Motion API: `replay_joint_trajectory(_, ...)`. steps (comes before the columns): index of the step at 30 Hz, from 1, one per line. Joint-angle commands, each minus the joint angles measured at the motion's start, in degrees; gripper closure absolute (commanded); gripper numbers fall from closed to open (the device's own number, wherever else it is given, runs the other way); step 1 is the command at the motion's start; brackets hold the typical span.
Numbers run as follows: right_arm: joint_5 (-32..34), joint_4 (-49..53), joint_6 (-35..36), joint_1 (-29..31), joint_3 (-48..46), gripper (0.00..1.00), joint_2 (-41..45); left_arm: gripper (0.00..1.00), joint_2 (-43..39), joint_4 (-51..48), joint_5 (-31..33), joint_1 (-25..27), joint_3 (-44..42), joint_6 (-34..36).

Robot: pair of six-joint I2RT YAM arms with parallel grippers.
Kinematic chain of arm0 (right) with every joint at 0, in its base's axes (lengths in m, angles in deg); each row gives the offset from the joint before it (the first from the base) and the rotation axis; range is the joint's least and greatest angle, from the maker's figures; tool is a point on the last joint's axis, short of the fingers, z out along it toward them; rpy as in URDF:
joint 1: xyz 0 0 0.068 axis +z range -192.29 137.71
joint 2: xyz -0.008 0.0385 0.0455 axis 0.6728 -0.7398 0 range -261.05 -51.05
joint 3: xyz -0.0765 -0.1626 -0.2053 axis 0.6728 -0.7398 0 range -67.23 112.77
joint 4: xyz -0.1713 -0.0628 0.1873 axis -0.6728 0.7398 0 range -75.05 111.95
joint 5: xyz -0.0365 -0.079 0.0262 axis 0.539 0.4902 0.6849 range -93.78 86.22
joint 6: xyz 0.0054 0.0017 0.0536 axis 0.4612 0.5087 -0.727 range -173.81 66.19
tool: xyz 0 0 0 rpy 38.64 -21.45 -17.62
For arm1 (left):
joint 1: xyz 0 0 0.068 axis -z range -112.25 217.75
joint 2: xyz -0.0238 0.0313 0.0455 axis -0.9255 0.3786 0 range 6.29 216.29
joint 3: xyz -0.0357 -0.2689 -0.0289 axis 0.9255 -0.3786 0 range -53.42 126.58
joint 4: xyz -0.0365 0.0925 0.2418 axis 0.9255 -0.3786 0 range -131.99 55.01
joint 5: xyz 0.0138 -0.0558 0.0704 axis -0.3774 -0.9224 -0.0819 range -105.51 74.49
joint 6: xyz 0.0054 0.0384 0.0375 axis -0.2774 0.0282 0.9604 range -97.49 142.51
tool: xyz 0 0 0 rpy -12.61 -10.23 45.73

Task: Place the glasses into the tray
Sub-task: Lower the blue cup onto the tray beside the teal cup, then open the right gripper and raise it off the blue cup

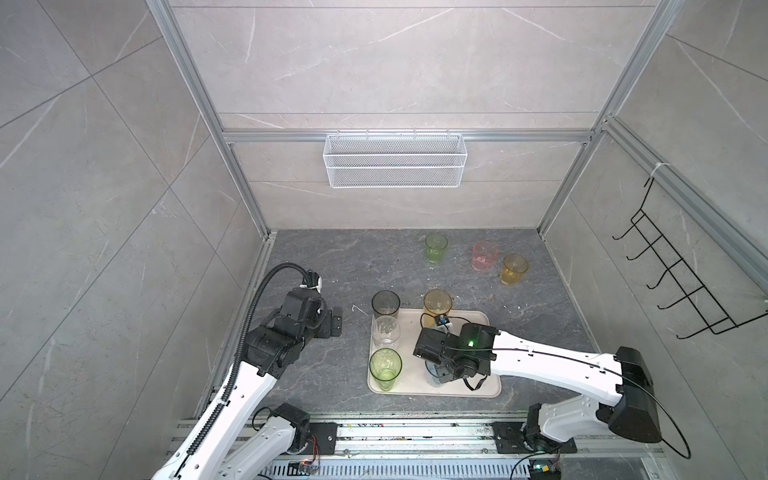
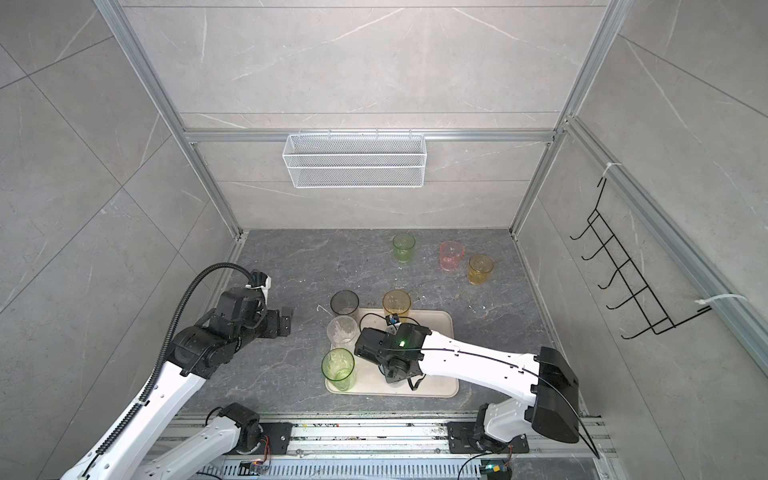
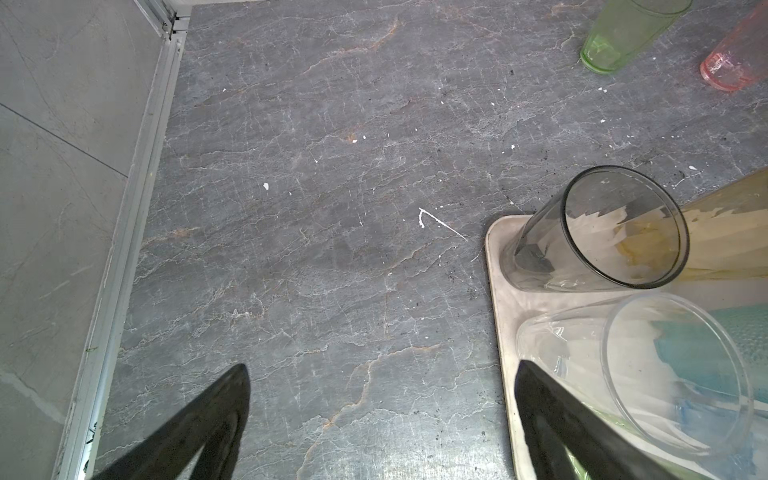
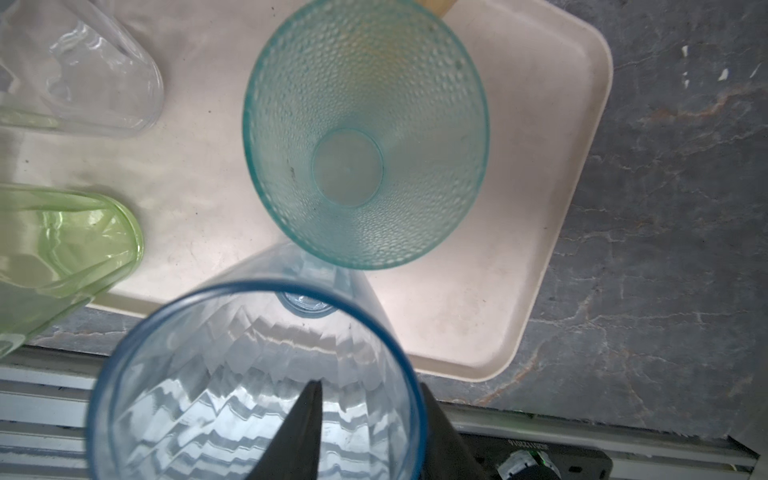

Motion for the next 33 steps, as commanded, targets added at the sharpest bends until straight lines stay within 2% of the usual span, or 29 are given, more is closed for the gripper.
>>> replay_joint_trajectory(1, 2.5, 4.3, 0.7, 0.2, 3.3, 0.56, 0.8, 0.01, -0.4, 0.3, 0.2, -0.1, 0.8, -0.2)
replay_joint_trajectory(5, 4.0, 5.6, 1.4, 0.3, 5.1, 0.46, 2.6, 0.01, -0.5, 0.2, 0.6, -0.1, 0.8, -0.4)
replay_joint_trajectory(14, 9.5, 8.0, 4.9, 0.3, 11.7, 0.39, 3.7, 0.01, -0.7, 0.3, 1.3, -0.2, 0.8, -0.5)
replay_joint_trajectory(24, 13.5, 8.3, 10.4, -1.1, 20.7, 0.36, 1.3, 0.01, -2.2, 1.2, 2.0, -0.1, 0.2, 0.0)
replay_joint_trajectory(33, 14.5, 4.4, 15.2, -6.3, 24.0, 0.35, 1.0, 0.0, -2.0, 1.7, 2.3, -0.1, 0.1, 0.5)
